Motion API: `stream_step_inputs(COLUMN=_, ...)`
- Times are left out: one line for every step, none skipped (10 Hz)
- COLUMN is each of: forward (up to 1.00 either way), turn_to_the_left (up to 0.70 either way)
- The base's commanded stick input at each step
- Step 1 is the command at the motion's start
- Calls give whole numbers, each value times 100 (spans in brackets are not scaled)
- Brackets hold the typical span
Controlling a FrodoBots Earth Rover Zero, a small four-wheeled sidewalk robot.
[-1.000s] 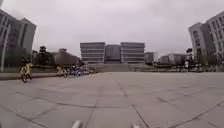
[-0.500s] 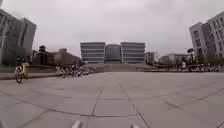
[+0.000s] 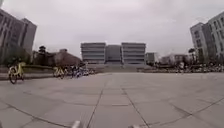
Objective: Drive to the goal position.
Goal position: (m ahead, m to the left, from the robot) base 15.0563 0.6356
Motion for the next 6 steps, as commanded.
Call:
stream_step_inputs(forward=70, turn_to_the_left=0)
stream_step_inputs(forward=70, turn_to_the_left=0)
stream_step_inputs(forward=70, turn_to_the_left=0)
stream_step_inputs(forward=70, turn_to_the_left=0)
stream_step_inputs(forward=70, turn_to_the_left=0)
stream_step_inputs(forward=70, turn_to_the_left=0)
